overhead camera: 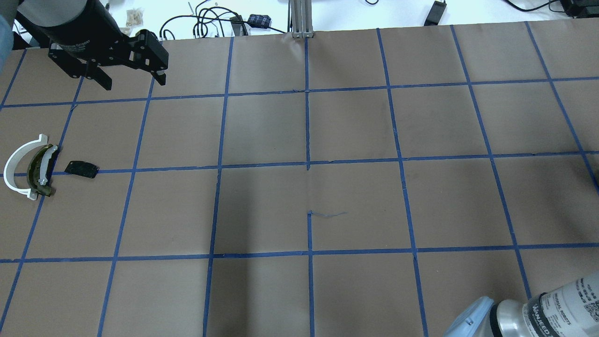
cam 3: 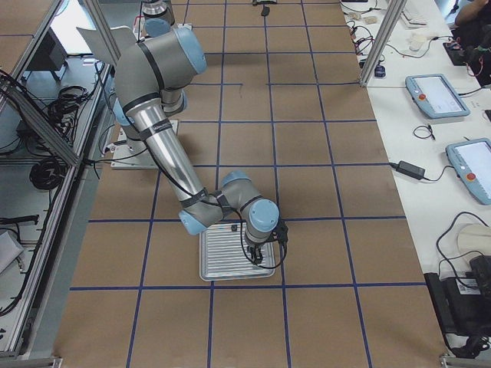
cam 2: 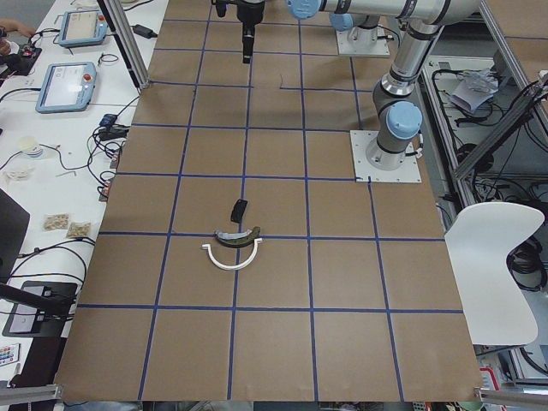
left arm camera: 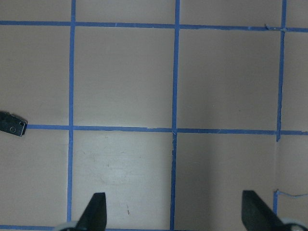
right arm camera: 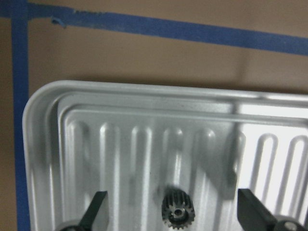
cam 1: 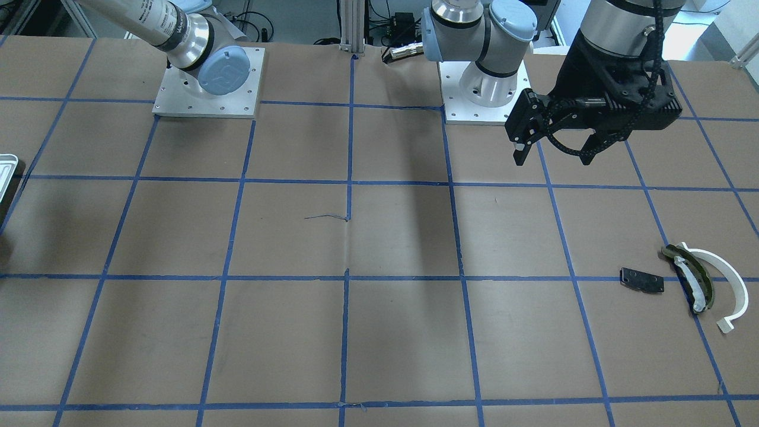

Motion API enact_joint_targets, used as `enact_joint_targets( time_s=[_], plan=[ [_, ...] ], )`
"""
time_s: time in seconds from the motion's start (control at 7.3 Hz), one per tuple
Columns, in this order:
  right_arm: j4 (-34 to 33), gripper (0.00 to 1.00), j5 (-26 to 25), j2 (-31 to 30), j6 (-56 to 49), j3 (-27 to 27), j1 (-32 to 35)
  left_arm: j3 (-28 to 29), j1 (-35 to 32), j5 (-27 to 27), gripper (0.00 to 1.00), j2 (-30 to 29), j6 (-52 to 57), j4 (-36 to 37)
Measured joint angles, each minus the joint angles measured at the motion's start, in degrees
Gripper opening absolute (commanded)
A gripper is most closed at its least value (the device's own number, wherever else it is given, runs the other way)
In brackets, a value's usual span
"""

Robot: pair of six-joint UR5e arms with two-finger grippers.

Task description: Place bearing gear from tray to pile

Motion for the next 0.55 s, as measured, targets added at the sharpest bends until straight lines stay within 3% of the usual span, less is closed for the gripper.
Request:
enact_joint_targets(
  time_s=[0.14, 0.27, 0.55],
  plan=[
    [-0.2, 0.12, 0.5, 0.0, -0.3, 0.1, 0.0, 0.0, 0.0, 0.0, 1.00, 0.0, 0.0, 0.1],
    [-0.2, 0.00, 0.7, 0.0, -0.8, 0.1, 0.0, 0.0, 0.0, 0.0, 1.00, 0.0, 0.0, 0.1],
    [0.0, 0.00, 0.7, -0.1, -2.0, 0.2, 0.0, 0.0, 0.0, 0.0, 1.00, 0.1, 0.0, 0.1]
  ],
)
